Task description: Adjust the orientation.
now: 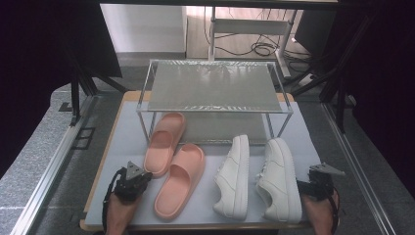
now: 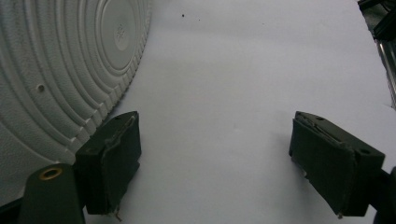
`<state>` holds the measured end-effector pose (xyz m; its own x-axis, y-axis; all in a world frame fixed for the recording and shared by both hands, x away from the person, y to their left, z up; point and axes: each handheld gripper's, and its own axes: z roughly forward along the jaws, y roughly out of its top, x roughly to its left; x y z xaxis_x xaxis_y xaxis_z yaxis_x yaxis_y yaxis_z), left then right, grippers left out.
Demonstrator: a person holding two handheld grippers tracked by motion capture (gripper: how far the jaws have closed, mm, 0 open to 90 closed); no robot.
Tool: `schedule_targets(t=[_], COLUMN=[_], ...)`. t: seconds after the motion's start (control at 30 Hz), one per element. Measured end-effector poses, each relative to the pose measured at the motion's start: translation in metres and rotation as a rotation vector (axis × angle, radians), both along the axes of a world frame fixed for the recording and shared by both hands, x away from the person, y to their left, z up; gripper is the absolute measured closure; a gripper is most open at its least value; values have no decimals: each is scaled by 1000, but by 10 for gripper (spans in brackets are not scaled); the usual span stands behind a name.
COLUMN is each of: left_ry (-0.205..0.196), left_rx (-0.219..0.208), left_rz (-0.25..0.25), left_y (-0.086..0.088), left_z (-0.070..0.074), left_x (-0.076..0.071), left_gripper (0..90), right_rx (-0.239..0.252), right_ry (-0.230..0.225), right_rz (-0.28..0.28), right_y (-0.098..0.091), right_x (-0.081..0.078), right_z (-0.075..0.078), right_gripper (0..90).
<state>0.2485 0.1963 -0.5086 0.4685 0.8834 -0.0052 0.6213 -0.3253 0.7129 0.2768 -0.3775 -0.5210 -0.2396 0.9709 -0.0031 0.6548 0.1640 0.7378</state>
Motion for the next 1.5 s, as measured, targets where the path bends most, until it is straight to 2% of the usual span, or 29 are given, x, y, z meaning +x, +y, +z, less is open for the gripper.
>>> schedule_targets(t=[0.13,0.4,0.6,0.67,0.97,1.17,1.5], left_ry=[-9,-29,-50,-51,-59,-75,-69], left_rx=[15,-2,-2,-16,-22,-28,-32], left_rz=[0,-4,9,15,18,19,12], left_y=[-4,-14,-14,-13,-15,-17,-21], left_z=[1,1,4,4,5,11,12], left_x=[5,17,27,29,40,47,60], left_gripper=[897,897,897,897,897,897,897], right_rx=[0,1,1,1,1,1,0], right_ry=[0,1,1,1,1,1,0], right_rz=[0,-1,0,-1,-1,0,0], right_y=[0,0,0,0,0,0,0], right_x=[0,0,0,0,0,0,0], right_z=[0,0,0,0,0,0,0], right_gripper=[170,170,170,169,169,170,170])
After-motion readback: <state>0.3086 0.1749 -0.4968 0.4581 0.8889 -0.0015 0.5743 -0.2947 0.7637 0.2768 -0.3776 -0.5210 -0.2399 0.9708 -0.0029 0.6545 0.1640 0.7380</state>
